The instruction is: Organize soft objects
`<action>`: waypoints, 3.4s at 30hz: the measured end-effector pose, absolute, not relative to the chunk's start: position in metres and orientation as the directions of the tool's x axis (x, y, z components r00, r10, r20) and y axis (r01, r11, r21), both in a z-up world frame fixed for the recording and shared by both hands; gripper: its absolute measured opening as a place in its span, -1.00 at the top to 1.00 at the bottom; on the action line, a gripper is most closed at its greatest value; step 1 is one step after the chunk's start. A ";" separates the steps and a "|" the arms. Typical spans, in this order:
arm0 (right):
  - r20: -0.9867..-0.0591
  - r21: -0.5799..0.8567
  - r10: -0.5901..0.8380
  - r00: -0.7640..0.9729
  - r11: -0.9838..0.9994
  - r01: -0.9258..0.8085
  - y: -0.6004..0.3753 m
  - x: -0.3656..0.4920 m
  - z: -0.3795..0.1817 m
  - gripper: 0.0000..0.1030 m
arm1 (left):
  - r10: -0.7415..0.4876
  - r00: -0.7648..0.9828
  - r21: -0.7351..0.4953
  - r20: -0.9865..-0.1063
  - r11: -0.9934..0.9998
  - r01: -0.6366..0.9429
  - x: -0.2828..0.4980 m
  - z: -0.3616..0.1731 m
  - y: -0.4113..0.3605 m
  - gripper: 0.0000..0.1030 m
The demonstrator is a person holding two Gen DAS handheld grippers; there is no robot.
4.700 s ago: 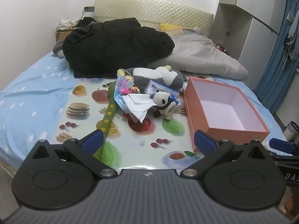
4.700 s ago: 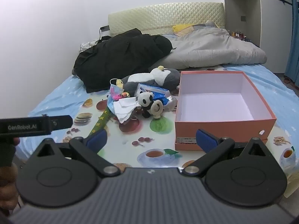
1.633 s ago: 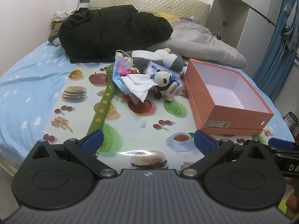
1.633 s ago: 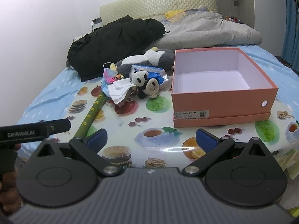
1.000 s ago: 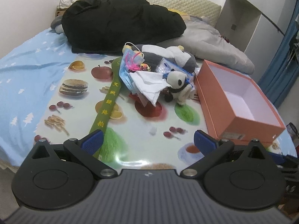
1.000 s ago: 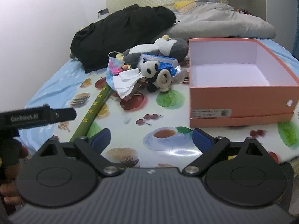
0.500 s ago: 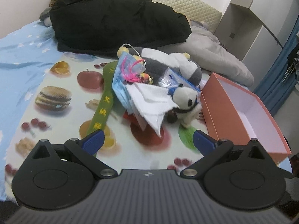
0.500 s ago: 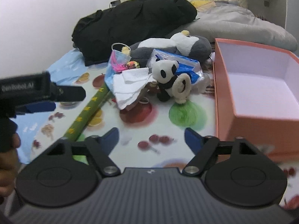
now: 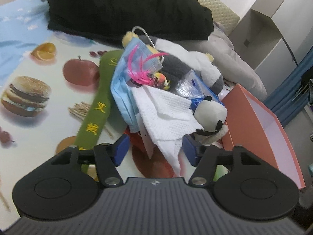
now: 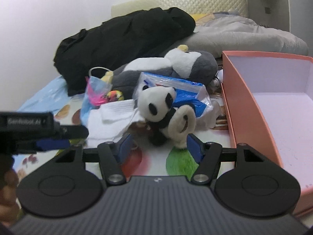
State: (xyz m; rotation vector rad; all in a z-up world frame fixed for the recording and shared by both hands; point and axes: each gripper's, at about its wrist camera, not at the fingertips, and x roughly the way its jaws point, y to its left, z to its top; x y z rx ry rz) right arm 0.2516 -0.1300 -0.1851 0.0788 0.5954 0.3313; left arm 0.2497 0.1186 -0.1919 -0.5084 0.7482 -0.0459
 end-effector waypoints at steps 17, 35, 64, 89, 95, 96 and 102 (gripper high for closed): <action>-0.572 0.163 0.297 0.765 0.955 -0.248 -0.124 0.291 -0.200 0.78 | -0.294 0.709 -0.516 -0.641 0.849 -0.114 0.268 -0.209 0.113 0.91; -0.609 0.062 0.297 0.736 0.942 -0.329 -0.135 0.201 -0.160 0.80 | -0.323 0.708 -0.552 -0.628 0.826 -0.112 0.170 -0.187 0.093 0.92; -0.734 0.174 0.369 0.571 0.914 -0.367 -0.144 0.173 -0.194 -0.03 | -0.178 0.609 -0.219 -0.773 0.976 0.007 0.120 -0.206 0.061 -0.49; -0.857 0.216 0.374 0.354 0.885 -0.413 -0.128 0.263 -0.199 0.75 | -0.029 0.489 -0.034 -0.872 0.999 -0.002 0.246 -0.230 0.045 0.20; -0.850 0.207 0.373 0.372 0.886 -0.415 -0.127 0.266 -0.195 0.75 | -0.056 0.468 -0.099 -0.882 0.993 -0.068 0.250 -0.226 0.053 0.67; -0.845 0.207 0.376 0.381 0.886 -0.415 -0.127 0.265 -0.195 0.75 | -0.063 0.472 -0.114 -0.879 0.990 -0.079 0.250 -0.226 0.056 0.69; -0.797 0.185 0.385 0.466 0.889 -0.418 -0.128 0.256 -0.186 0.76 | -0.111 0.528 -0.216 -0.842 0.966 -0.141 0.237 -0.215 0.072 0.70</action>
